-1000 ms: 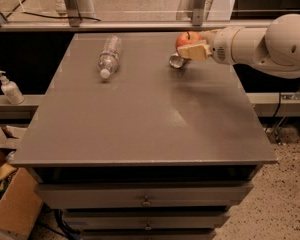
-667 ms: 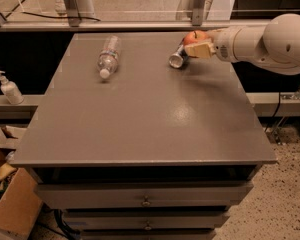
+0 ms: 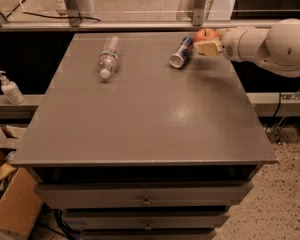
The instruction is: Move apple near redbull can
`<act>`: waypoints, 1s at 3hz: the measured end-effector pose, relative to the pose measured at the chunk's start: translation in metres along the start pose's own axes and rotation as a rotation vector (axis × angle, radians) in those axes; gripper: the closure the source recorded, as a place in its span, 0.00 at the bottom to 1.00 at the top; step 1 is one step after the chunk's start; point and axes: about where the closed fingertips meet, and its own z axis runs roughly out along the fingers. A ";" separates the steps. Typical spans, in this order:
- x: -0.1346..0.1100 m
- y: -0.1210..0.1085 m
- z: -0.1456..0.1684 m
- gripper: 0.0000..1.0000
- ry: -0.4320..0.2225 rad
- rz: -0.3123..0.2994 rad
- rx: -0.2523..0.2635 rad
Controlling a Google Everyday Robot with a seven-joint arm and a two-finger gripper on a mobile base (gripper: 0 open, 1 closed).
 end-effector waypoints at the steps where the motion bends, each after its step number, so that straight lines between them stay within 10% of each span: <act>1: 0.007 -0.002 0.013 1.00 0.041 0.000 -0.025; 3: 0.027 -0.005 0.024 1.00 0.140 0.042 -0.080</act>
Offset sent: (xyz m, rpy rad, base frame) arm 0.0195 -0.0048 -0.0349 -0.0393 0.1857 0.0425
